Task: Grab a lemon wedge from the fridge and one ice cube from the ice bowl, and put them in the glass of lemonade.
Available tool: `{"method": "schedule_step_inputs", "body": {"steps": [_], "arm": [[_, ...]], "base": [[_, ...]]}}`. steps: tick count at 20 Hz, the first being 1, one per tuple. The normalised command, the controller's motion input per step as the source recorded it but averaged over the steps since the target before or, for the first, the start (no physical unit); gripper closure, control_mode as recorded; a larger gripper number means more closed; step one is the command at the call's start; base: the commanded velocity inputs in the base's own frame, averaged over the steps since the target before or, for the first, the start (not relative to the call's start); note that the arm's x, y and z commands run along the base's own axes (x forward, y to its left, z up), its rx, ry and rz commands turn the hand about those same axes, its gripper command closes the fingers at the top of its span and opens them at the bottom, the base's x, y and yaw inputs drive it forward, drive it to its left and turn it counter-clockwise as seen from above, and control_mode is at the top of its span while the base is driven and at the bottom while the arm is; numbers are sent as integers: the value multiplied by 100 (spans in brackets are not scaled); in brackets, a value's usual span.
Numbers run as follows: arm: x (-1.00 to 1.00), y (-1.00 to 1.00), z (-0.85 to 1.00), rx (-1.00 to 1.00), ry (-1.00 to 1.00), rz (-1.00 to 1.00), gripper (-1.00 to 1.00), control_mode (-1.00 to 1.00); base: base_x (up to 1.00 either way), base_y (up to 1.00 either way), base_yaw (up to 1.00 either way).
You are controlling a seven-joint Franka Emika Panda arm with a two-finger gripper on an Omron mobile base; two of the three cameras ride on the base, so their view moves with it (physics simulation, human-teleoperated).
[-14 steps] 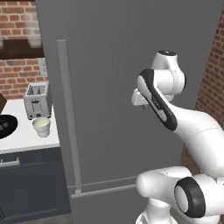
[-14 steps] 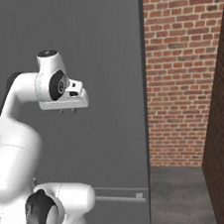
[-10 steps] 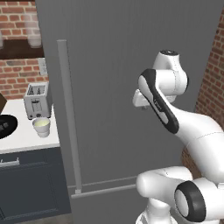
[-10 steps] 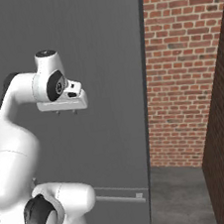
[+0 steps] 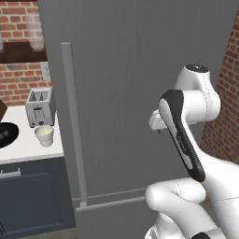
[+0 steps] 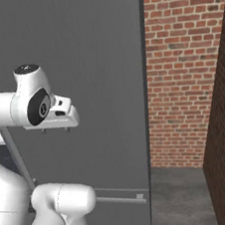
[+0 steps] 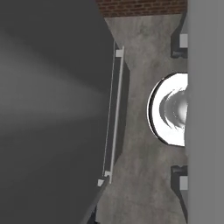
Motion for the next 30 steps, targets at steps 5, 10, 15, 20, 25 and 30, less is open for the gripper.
{"method": "schedule_step_inputs", "body": {"steps": [5, 10, 15, 20, 25, 30], "arm": [[-35, 42, -19, 0, 0, 0, -100, -100], [-34, 15, -10, 0, 0, 0, -100, -100], [-40, 0, 0, 0, 0, 0, -100, -100], [-48, 0, 0, 0, -2, 0, -100, -100], [0, 0, 0, 0, 0, 0, -100, 100], [0, 0, 0, 0, 0, 0, -100, 100]], "base": [[0, 0, 0], [0, 0, 0], [0, 0, 0], [0, 0, 0], [-42, 62, 0], [-10, 100, 0]]}}
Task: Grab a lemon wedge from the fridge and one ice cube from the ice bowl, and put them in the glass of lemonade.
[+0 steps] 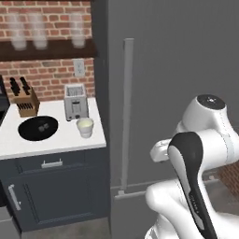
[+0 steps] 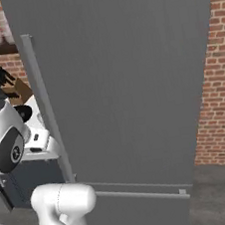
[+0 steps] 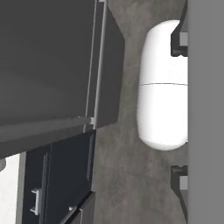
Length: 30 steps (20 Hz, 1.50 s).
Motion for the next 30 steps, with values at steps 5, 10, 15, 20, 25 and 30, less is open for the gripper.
{"method": "schedule_step_inputs", "body": {"steps": [5, 10, 15, 20, 25, 30], "arm": [[0, 0, 0, 0, 0, 0, -100, 100], [0, 0, 0, 0, 0, 0, -100, 100], [0, 0, 0, 0, 0, 0, -100, 100], [0, 0, 0, 0, 0, 0, -100, 100], [0, 0, 0, 0, 0, 0, -100, 100], [26, 7, -15, 0, 1, 0, -100, -100]], "base": [[4, 100, -4], [37, 100, -22], [54, 77, -19], [77, 41, -12], [98, 0, 0], [30, 0, 0]]}}
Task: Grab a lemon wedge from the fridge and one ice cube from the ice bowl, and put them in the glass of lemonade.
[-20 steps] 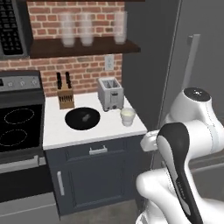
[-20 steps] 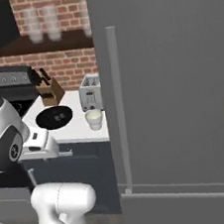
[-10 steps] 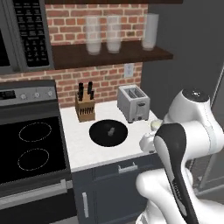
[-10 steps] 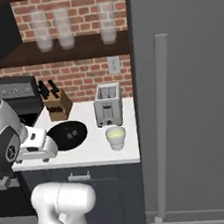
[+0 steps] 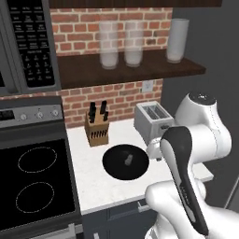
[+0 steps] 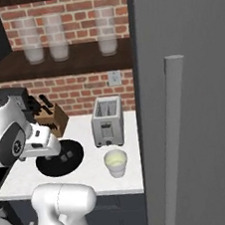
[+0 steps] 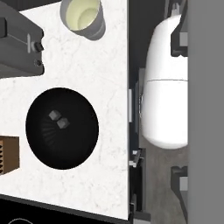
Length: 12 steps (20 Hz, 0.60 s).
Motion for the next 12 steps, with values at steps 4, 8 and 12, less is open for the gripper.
{"method": "schedule_step_inputs", "body": {"steps": [4, 8, 12], "arm": [[46, 56, -67, 3, 1, 0, -100, -100], [68, 77, -57, 0, 1, 0, -100, -100], [76, 53, -13, 0, 5, 0, -100, -100]], "base": [[0, 0, 0], [0, 0, 0], [0, 0, 0]]}}
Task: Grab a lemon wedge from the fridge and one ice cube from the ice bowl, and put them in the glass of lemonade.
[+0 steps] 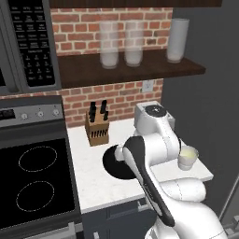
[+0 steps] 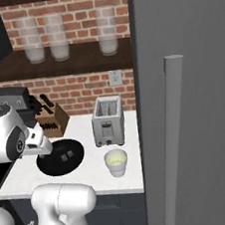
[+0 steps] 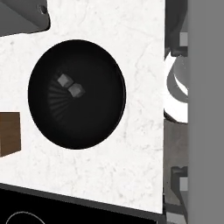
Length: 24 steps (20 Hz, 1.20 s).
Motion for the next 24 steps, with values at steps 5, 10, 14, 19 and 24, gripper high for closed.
{"method": "schedule_step_inputs", "body": {"steps": [5, 10, 14, 19, 24], "arm": [[83, -2, 0, -2, 14, 0, -100, -100], [75, -21, -11, 0, 11, -2, -100, -100], [53, -9, -59, 1, 7, -1, -100, -100], [35, 0, -75, 0, 8, 0, -100, -100], [7, 2, -67, 0, 13, 0, -100, -100]], "base": [[0, 0, 0], [0, 0, 0], [0, 0, 0], [0, 0, 0], [0, 0, 0]]}}
